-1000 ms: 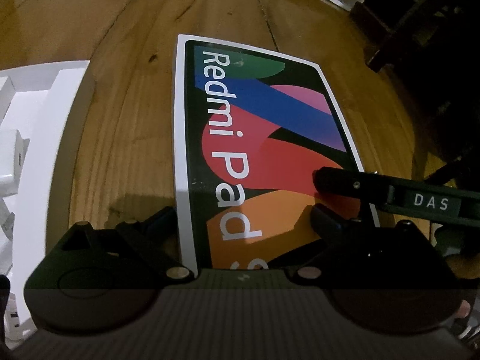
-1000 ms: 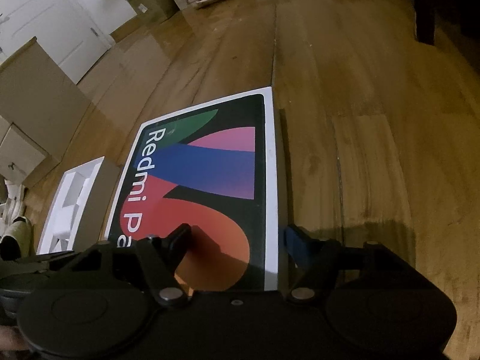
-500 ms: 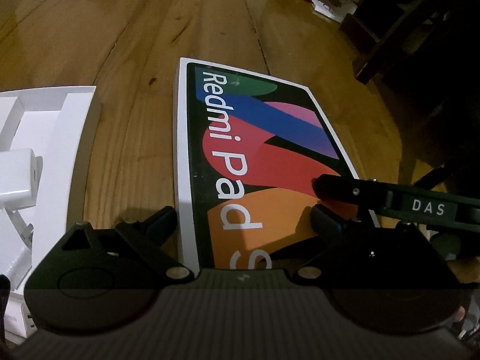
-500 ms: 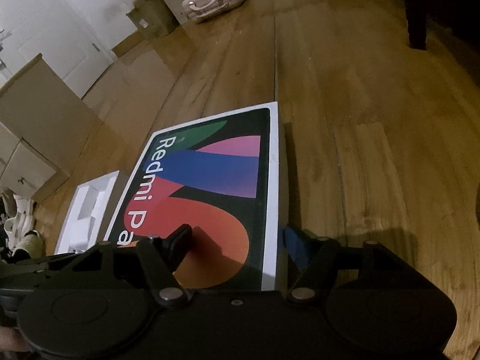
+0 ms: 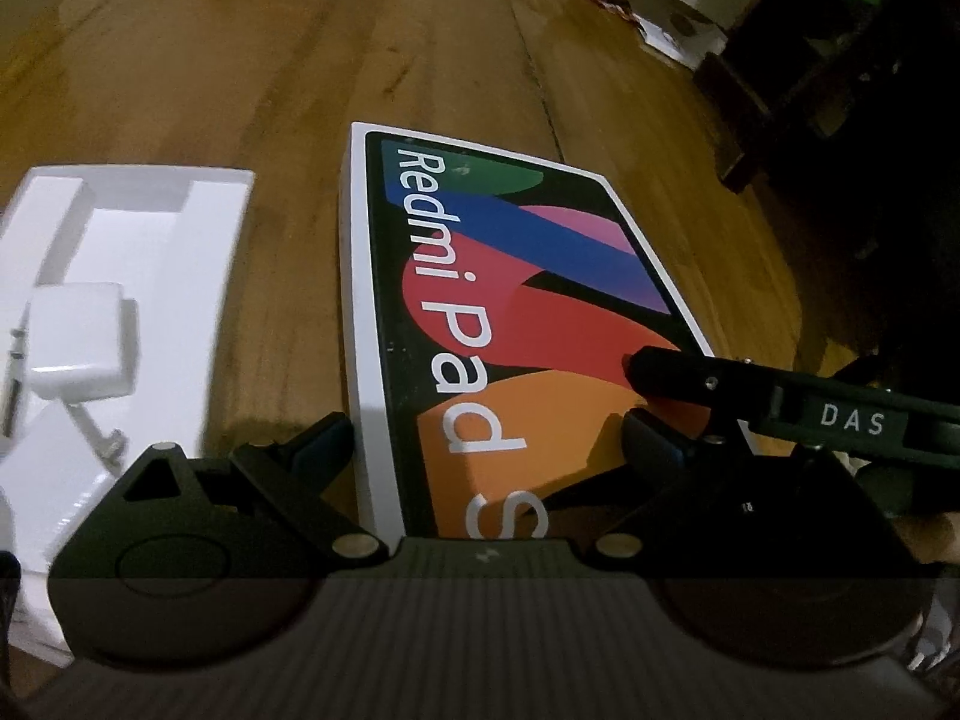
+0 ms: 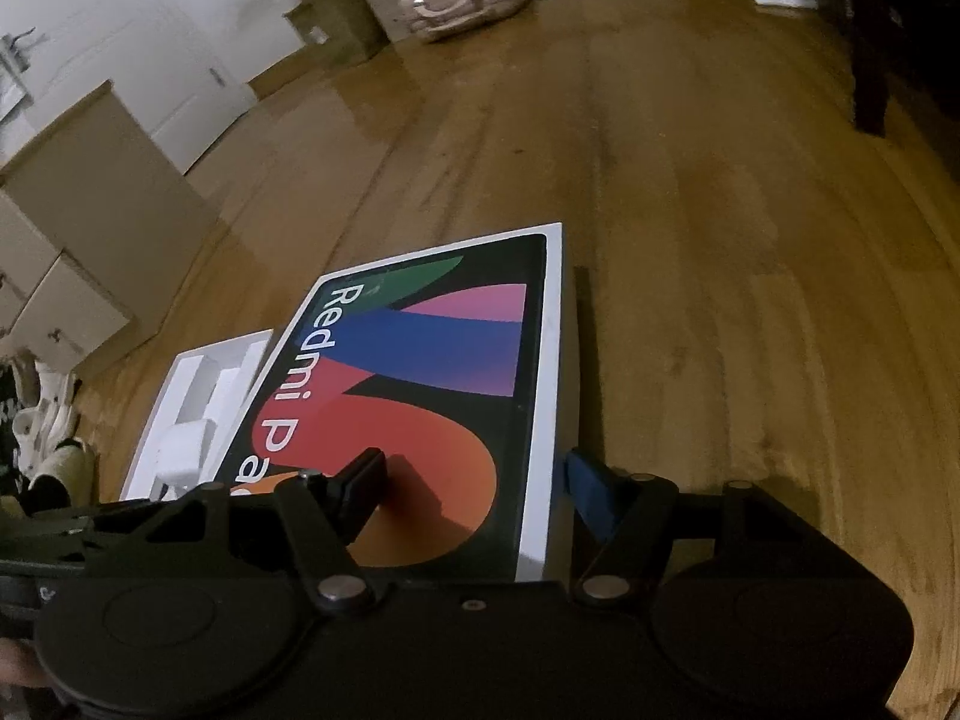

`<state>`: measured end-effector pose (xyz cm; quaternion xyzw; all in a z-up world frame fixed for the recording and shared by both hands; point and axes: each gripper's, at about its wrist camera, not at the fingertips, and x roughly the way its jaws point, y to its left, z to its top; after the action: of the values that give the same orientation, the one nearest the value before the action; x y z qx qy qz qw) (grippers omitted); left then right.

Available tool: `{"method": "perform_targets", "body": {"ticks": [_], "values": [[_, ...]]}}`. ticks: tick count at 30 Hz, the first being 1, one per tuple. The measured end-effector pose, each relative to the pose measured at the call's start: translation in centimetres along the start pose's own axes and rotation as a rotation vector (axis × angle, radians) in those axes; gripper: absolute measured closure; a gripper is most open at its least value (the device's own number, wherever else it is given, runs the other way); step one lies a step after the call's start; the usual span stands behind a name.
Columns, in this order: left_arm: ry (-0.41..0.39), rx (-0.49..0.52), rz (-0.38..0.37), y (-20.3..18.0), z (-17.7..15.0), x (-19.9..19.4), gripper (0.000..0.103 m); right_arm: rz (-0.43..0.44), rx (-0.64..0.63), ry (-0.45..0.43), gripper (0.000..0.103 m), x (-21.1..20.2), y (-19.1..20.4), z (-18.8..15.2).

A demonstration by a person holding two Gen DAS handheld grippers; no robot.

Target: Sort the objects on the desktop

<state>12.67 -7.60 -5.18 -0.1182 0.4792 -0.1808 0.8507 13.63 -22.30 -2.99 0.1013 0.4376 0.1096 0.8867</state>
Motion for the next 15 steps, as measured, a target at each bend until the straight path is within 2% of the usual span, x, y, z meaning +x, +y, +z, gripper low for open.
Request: {"method": "perform_targets", "body": {"ticks": [3,6,15], "values": [[-0.009,0.009,0.01,-0.1,0.3,-0.8,0.006,0.014,-0.011,-0.013,0.031,-0.3,0.8,0.3],[0.009,0.003,-0.013,0.3,0.5,-1.3,0.006,0.02,-0.025,-0.018,0.031,-0.7,1.2,0.4],[-0.051,0.0,-0.006,2.8,0.5,-5.4,0.006,0.106,-0.034,-0.042,0.034,-1.0,3.5,0.7]]}}
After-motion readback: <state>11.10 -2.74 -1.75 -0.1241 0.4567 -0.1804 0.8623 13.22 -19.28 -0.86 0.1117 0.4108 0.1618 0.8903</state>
